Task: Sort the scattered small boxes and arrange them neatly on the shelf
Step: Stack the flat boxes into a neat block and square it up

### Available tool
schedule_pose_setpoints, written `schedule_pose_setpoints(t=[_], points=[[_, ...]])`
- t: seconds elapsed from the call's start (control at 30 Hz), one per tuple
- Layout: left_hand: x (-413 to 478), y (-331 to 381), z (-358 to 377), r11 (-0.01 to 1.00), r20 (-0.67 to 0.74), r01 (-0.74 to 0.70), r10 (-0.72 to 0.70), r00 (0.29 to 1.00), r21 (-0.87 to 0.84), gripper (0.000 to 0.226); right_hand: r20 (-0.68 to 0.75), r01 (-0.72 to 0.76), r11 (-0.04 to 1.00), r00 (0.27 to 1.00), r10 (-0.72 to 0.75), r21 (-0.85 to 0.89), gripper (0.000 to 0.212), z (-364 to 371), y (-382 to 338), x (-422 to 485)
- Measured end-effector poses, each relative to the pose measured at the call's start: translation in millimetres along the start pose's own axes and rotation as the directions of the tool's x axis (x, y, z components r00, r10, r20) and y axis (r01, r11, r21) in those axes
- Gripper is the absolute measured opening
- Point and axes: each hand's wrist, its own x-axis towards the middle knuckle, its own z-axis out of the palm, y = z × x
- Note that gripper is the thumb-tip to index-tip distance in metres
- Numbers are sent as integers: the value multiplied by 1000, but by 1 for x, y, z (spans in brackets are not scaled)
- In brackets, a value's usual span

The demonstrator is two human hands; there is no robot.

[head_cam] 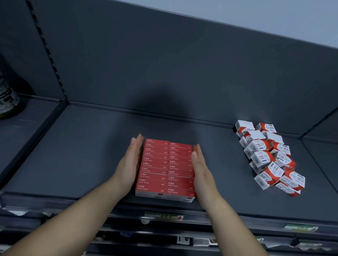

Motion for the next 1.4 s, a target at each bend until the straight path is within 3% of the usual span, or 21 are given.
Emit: schedule_pose_setpoints(t=[0.17, 0.4, 0.6, 0.73, 0.87, 0.93, 0.97, 1.07, 1.13, 1.2, 1.4], points=[[-5, -5, -4, 992, 41, 49, -44, 998, -115, 91, -17, -10, 999, 1000, 11, 36, 80, 1, 13, -9], [-11, -17, 2, 997, 58, 47, -44, 997, -55, 87, 6, -23, 998, 1000, 22, 65, 96, 6, 15, -5], [-15, -13, 5, 999, 48, 28, -26, 999, -34, 82, 5, -4, 997, 1000, 4, 73, 82, 8, 8, -10], [-19, -9, 9, 1000, 42, 3, -2, 999, -14, 47, 27, 15, 1000, 1000, -15, 20, 67, 6, 8, -13], [-22, -6, 2, 979, 94, -71, 54, 994, 189, 39, 87, 65, 995, 995, -58, -73, 65, -3, 7, -13], [-22, -7, -10, 895, 166, -186, 127, 978, 405, 65, 145, 177, 970, 977, -154, -169, 77, -11, 9, -13], [-21, -9, -17, 798, 238, -270, 163, 957, 539, 77, 196, 236, 943, 962, -192, -234, 81, -16, 11, -14], [-18, -13, -29, 346, 478, -492, 132, 869, 799, 101, 379, 435, 725, 890, -254, -535, 91, -29, 17, -14], [-18, -15, -30, 158, 538, -545, 86, 838, 824, 104, 469, 518, 557, 849, -244, -649, 93, -33, 20, -12], [-17, -19, -30, 102, 542, -550, 101, 834, 829, 103, 503, 543, 473, 835, -221, -694, 90, -34, 21, -8], [-16, -24, -29, 69, 524, -537, 145, 839, 841, 99, 526, 581, 332, 814, -248, -743, 87, -37, 29, -1]])
